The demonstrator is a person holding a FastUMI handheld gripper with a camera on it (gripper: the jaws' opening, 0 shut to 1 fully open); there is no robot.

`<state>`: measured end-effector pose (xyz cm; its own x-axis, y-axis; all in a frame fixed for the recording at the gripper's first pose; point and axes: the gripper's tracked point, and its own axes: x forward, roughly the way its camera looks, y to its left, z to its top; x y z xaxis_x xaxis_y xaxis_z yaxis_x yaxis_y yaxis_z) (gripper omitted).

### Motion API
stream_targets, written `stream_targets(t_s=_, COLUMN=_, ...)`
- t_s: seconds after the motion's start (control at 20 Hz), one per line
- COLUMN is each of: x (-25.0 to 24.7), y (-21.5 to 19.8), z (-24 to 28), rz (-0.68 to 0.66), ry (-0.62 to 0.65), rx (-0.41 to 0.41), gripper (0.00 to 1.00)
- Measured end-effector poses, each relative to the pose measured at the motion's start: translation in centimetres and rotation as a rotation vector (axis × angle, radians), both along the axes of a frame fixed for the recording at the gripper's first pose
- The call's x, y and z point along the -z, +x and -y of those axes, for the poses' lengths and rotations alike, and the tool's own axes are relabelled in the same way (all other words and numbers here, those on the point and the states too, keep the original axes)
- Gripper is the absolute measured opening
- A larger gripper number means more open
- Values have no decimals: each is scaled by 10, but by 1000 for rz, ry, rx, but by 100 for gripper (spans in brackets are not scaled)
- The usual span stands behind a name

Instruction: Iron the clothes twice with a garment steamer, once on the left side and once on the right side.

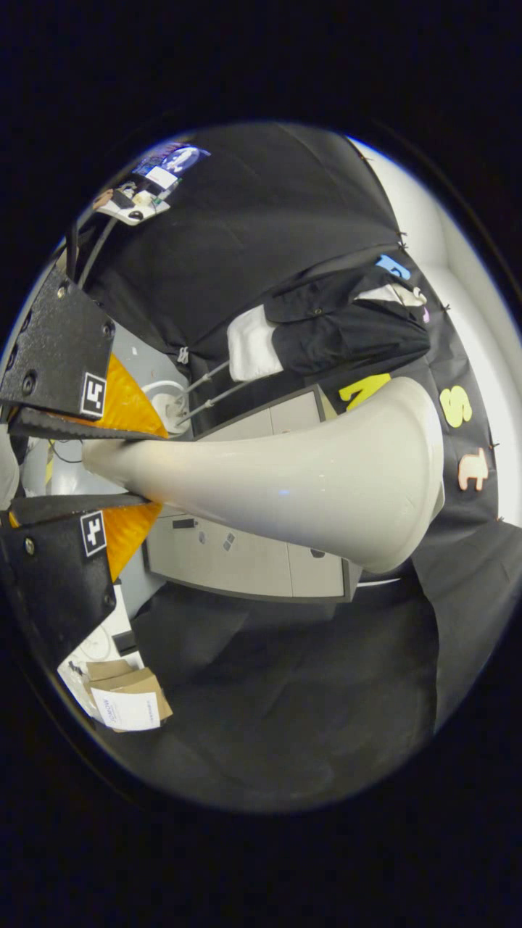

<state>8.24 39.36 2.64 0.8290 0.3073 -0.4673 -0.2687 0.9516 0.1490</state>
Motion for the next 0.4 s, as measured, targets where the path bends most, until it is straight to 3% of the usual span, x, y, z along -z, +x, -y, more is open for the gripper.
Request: stream_targets(t_s=0.4, x=-4, y=0, z=-3, rz=5, ry=-12, rx=-29, gripper=34)
